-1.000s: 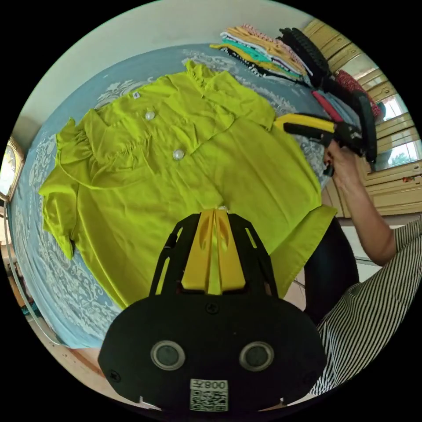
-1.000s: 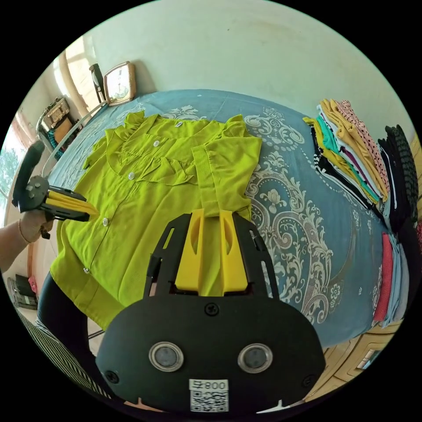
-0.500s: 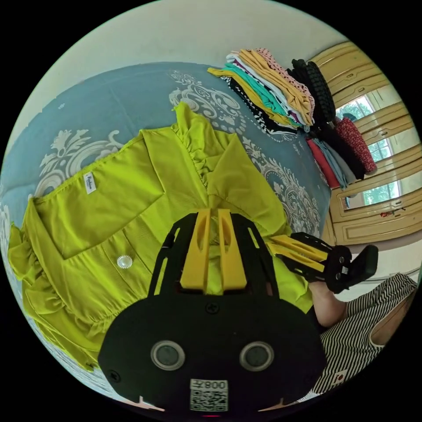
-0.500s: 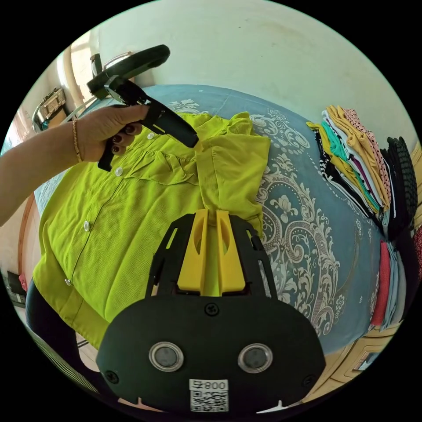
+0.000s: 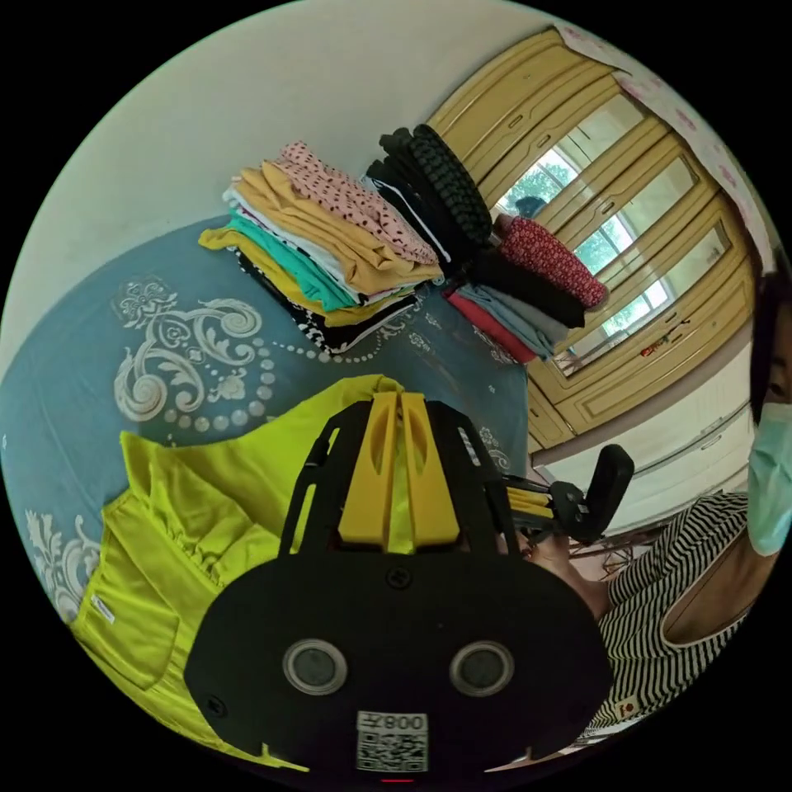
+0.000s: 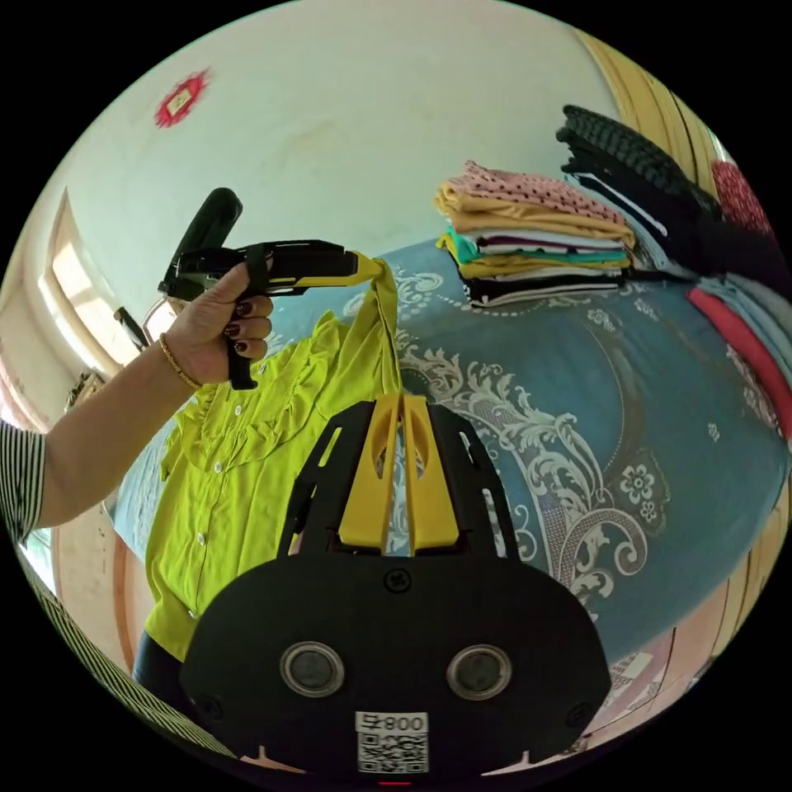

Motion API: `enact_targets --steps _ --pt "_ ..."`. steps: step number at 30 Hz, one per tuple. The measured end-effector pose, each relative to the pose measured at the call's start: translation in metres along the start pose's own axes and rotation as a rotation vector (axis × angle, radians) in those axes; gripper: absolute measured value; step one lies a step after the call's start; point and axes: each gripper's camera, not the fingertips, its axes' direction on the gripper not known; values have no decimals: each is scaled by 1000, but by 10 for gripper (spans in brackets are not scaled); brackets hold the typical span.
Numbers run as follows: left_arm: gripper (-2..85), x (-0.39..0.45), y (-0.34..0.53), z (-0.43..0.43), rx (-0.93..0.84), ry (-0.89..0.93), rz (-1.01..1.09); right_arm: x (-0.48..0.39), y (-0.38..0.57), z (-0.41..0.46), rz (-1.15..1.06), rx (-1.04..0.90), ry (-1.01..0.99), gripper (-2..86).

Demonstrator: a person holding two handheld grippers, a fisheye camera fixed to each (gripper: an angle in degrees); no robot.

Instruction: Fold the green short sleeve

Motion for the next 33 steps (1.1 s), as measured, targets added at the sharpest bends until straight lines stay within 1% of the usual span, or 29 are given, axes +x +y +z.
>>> enact_targets --steps 1,2,3,5,7,9,11,13,15,18,19,21,23,25,27,29,31,33 --pt "8 1 -11 10 -20 9 9 12 3 3 33 -10 -6 3" --pt "8 1 -30 31 -70 -14 25 34 8 12 92 -52 -38 2" --pt "8 -2 -43 50 -114 -60 -5 53 15 21 139 -74 -58 2" --pt "8 -7 -56 71 -159 -55 -20 76 24 31 191 -106 -71 1" --pt "9 -12 -66 76 -163 -50 -59 91 31 35 220 -107 -76 1" --pt "10 -10 -76 58 -79 -32 -59 100 37 37 206 -77 -56 0" --pt "12 -7 -85 44 -33 -49 -55 100 40 37 184 -59 -24 0" --pt "15 -3 -97 38 -14 -60 -41 95 43 41 137 -23 -54 0" --pt "17 2 -117 43 -23 -58 -13 85 43 61 61 -68 -82 0" --pt "15 15 -146 61 -63 -8 42 78 45 92 0 -170 3 0" --pt "14 19 -152 63 -63 -20 51 79 46 96 -4 -186 14 0" --pt "9 28 -169 62 -42 -99 54 86 51 111 -10 -240 43 0" --pt "7 29 -178 61 -49 -166 48 95 56 118 3 -252 41 0" --pt "5 27 -185 71 -104 -223 52 105 61 124 19 -257 25 0" --pt "4 20 -197 97 -225 -273 47 116 68 130 37 -262 7 1" --pt "3 17 -208 113 -275 -323 41 123 73 135 44 -272 -4 1" --pt "2 19 -220 113 -242 -323 47 129 79 137 49 -247 -24 2" --pt "2 28 -232 110 -207 -278 62 139 86 134 62 -198 6 4"
